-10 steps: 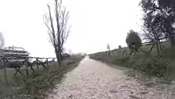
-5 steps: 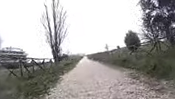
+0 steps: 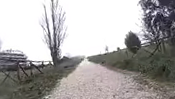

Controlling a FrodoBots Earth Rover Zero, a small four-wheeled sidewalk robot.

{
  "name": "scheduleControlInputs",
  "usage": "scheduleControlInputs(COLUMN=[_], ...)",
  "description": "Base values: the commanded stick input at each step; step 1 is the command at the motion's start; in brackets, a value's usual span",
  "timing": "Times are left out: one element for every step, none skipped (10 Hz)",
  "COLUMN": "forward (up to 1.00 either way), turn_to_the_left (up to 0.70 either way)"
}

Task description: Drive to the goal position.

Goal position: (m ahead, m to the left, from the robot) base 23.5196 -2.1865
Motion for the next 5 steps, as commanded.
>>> scheduleControlInputs(forward=[0.50, 0.50, 0.50, 0.50, 0.50], turn_to_the_left=[0.00, 0.00, 0.00, 0.00, 0.00])
